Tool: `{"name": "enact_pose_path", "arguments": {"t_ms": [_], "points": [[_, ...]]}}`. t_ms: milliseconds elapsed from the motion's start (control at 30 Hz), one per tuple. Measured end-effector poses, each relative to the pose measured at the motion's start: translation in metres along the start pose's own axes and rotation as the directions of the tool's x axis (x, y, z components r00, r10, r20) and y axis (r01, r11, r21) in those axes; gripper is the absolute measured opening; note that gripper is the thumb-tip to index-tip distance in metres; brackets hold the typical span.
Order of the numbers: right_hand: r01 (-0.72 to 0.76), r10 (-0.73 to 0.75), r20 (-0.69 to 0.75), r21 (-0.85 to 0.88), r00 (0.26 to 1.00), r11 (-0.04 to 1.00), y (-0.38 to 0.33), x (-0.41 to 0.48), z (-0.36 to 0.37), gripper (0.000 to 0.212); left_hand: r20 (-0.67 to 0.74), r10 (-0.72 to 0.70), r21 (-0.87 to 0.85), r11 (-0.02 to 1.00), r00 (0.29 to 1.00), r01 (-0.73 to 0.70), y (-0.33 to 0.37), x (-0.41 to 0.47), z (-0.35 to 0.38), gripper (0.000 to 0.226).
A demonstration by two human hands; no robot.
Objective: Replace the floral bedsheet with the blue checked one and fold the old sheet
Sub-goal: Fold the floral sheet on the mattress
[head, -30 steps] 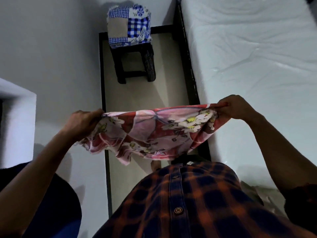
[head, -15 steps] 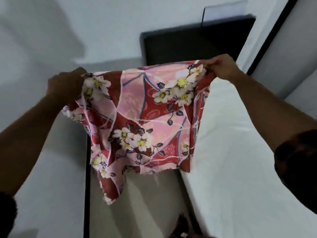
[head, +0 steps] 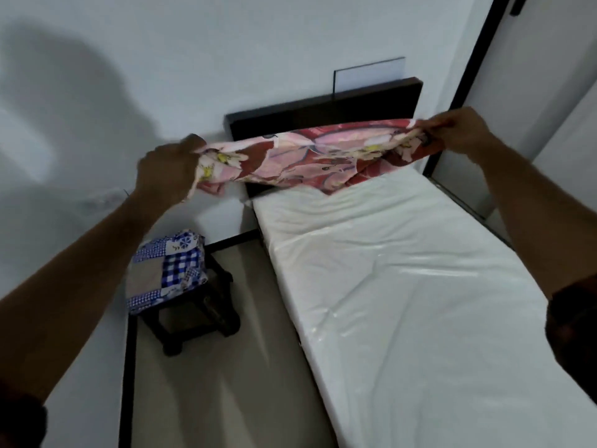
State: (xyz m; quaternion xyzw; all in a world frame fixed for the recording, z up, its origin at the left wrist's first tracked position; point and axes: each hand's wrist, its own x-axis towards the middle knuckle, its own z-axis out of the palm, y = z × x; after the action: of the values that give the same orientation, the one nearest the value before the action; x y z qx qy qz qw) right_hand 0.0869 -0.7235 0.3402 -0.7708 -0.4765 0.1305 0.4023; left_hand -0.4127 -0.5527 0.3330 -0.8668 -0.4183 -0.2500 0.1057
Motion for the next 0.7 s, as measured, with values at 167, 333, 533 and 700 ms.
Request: {"name": "enact_pose_path", "arguments": {"t_ms": [167,333,533,700], "points": [[-0.319,0.313,-0.081,-0.062,0.946,0.946,0.146,-0.078,0.013,0.019,0.28,0.124,-0.233,0.971,0.952,-0.058,0.073,-0.072,0.088,0.033],[-0.642,0.64,-0.179,0.055,0.747,0.765,0.246,-0.196,0.044,0.017,0.577,0.185,-0.386,0.92,0.796,0.066,0.136,-0.173,0.159,0.041],[-0.856,0.901,-0.242,0.297,0.361,0.423,0.317,-0.292,0.054,0.008,0.732,0.229,-0.436,0.881,0.642,0.183,0.186,-0.257,0.207,0.036],[-0.798,0.959,-0.154,0.532,0.237,0.283,0.358,-0.316,0.061,0.019,0.753,0.26,-0.486,0.839,0.604,0.246,0.2,-0.27,0.233,0.032]]}}
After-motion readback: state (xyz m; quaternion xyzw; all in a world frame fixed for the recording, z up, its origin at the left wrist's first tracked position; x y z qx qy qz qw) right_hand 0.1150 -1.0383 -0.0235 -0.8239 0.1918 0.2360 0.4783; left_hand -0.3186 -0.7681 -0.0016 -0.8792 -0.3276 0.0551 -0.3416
